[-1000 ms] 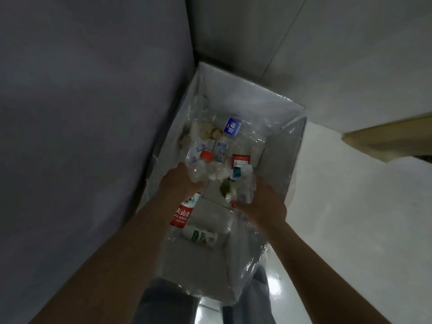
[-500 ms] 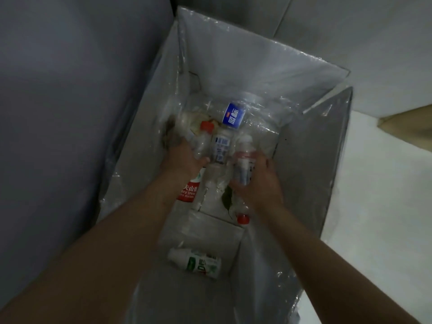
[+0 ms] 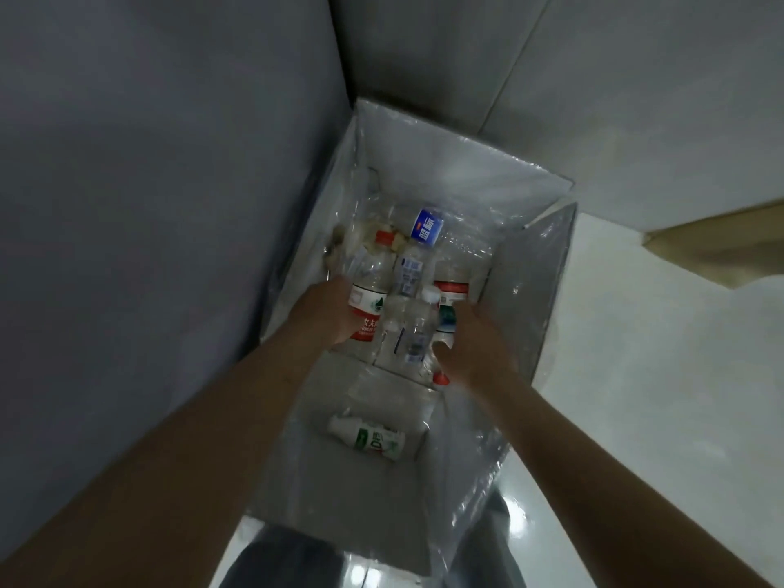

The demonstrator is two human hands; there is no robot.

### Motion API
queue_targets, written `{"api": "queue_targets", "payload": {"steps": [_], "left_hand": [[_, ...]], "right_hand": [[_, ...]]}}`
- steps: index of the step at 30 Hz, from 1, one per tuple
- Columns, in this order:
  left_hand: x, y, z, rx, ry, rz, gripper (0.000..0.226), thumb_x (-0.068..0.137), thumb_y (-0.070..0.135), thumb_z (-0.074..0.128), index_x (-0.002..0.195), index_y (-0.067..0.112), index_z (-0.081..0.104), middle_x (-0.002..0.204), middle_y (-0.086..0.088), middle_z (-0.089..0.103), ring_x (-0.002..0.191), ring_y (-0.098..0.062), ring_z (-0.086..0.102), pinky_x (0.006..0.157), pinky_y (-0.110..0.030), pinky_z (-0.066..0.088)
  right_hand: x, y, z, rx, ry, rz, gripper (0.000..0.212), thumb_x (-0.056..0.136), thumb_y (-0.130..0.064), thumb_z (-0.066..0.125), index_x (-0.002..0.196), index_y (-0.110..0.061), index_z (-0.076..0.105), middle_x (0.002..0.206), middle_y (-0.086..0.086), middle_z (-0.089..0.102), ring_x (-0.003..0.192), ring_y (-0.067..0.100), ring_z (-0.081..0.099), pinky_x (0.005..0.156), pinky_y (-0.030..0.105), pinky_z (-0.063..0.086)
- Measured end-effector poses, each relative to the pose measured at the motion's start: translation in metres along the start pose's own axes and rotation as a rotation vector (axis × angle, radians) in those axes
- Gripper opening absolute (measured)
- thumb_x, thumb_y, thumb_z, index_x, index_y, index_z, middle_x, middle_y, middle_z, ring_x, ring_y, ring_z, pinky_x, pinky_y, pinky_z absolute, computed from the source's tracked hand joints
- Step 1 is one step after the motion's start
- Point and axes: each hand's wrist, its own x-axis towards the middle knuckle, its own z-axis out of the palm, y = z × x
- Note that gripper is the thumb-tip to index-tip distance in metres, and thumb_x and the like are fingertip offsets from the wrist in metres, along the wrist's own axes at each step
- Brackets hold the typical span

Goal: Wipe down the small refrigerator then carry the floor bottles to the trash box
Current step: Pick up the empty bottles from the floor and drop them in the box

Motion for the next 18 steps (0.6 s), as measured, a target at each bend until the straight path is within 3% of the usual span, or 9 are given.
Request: {"api": "queue_targets", "payload": {"steps": [6, 10, 15, 18], "left_hand": [[-0.078, 0.019, -0.044, 0.091, -0.121, 0.080, 0.049, 0.083, 0.022, 0.067, 0.128, 0.013, 0.050, 0.122, -0.011, 0.060, 0.101, -0.024, 0.061, 0.087, -0.033, 0.051], [-0.125, 0.029, -0.075, 0.144, -0.094, 0.141, 0.045, 0.084, 0.024, 0.064, 0.126, 0.012, 0.053, 0.120, -0.010, 0.062, 0.102, -0.025, 0.062, 0.090, -0.038, 0.051], [-0.192, 0.035, -0.104, 0.179, -0.054, 0.214, 0.045, 0.082, 0.028, 0.065, 0.125, 0.018, 0.054, 0.116, -0.006, 0.063, 0.101, -0.024, 0.061, 0.086, -0.034, 0.050], [-0.236, 0.032, -0.118, 0.158, -0.053, 0.221, 0.050, 0.083, 0.032, 0.065, 0.130, 0.021, 0.050, 0.124, -0.004, 0.058, 0.109, -0.023, 0.057, 0.087, -0.031, 0.047]], "right_hand": [[-0.075, -0.020, -0.060, -0.134, -0.016, -0.008, 0.053, 0.088, -0.026, 0.058, 0.136, -0.021, 0.036, 0.127, 0.005, 0.051, 0.118, 0.026, 0.047, 0.092, 0.039, 0.044], [-0.128, -0.037, -0.093, -0.150, -0.029, 0.051, 0.047, 0.089, -0.030, 0.057, 0.131, -0.016, 0.042, 0.127, 0.008, 0.051, 0.116, 0.028, 0.048, 0.094, 0.041, 0.045], [-0.204, -0.063, -0.125, -0.193, 0.006, 0.066, 0.051, 0.092, -0.035, 0.052, 0.137, -0.016, 0.037, 0.136, 0.009, 0.044, 0.123, 0.029, 0.042, 0.097, 0.041, 0.040], [-0.248, -0.077, -0.133, -0.292, 0.011, 0.027, 0.052, 0.091, -0.035, 0.053, 0.137, -0.018, 0.036, 0.140, 0.006, 0.041, 0.125, 0.028, 0.040, 0.098, 0.040, 0.038]]}}
